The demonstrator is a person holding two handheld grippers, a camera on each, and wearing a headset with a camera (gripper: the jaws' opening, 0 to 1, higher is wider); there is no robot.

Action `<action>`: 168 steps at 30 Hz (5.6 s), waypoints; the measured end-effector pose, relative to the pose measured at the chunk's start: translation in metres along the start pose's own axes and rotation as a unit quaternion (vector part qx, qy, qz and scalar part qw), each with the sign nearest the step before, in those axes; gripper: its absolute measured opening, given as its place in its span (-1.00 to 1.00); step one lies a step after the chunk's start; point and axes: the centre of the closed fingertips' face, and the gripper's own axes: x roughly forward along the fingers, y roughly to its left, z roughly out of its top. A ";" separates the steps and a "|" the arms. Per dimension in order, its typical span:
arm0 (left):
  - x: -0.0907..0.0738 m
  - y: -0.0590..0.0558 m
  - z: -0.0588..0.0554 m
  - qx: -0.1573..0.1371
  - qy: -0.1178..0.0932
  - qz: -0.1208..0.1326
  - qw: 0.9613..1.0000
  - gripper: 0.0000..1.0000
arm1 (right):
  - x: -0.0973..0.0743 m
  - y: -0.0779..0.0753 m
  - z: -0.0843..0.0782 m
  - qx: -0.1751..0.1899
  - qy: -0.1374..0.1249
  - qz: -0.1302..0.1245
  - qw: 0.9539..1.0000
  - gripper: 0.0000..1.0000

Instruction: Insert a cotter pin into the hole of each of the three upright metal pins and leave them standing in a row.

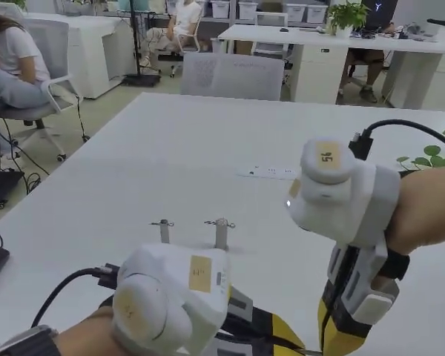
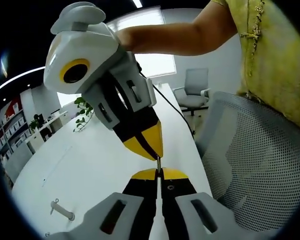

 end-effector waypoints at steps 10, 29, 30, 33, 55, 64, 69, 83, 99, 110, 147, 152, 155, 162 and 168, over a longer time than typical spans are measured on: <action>-0.002 0.001 -0.001 -0.043 -0.016 -0.004 0.999 -1.00 | -0.003 0.002 0.001 -0.016 -0.010 -0.010 1.000 -0.90; -0.014 0.016 -0.006 -0.141 -0.035 0.014 0.989 -1.00 | -0.015 -0.010 -0.001 -0.090 -0.036 -0.109 0.989 -0.73; -0.014 0.016 -0.006 -0.147 -0.035 0.012 0.988 -1.00 | -0.015 -0.010 -0.001 -0.090 -0.035 -0.111 0.989 -0.73; -0.013 0.015 -0.007 -0.173 -0.032 0.007 0.984 -1.00 | -0.016 -0.013 0.003 -0.101 -0.040 -0.124 0.986 -0.75; -0.019 0.018 0.001 -0.266 -0.070 -0.004 0.961 -1.00 | -0.010 -0.019 0.010 -0.148 -0.028 -0.151 0.977 -0.91; -0.016 0.018 0.001 -0.194 -0.065 0.015 0.979 -0.99 | -0.012 -0.020 0.009 -0.125 -0.025 -0.150 0.980 -0.93; -0.017 0.018 0.001 -0.149 -0.061 0.022 0.987 -0.99 | -0.010 -0.019 0.008 -0.117 -0.024 -0.146 0.982 -0.94; -0.017 0.024 -0.002 -0.088 -0.037 0.059 0.994 -0.66 | -0.009 -0.020 0.006 -0.084 -0.036 -0.142 0.986 -0.94; -0.033 0.049 -0.046 -0.116 0.019 0.100 0.988 -0.34 | -0.002 -0.042 -0.001 -0.016 -0.040 -0.158 0.987 -0.94; -0.028 0.056 -0.072 -0.122 0.013 0.058 0.991 -0.41 | 0.012 -0.053 0.001 0.046 -0.049 -0.156 0.986 -0.94; -0.009 0.051 -0.090 -0.112 -0.007 0.010 0.994 -0.73 | 0.035 -0.062 0.004 0.102 -0.052 -0.134 0.984 -0.94; -0.008 0.052 -0.089 -0.111 -0.011 0.010 0.994 -0.76 | 0.037 -0.065 0.006 0.104 -0.054 -0.134 0.984 -0.94; -0.007 0.052 -0.089 -0.109 -0.012 0.009 0.994 -0.76 | 0.037 -0.065 0.006 0.105 -0.054 -0.133 0.984 -0.94; -0.006 0.052 -0.090 -0.103 -0.013 0.005 0.995 -0.77 | 0.038 -0.066 0.006 0.109 -0.053 -0.132 0.984 -0.94; -0.005 0.053 -0.089 -0.100 -0.014 0.006 0.995 -0.77 | 0.038 -0.066 0.006 0.110 -0.051 -0.132 0.984 -0.94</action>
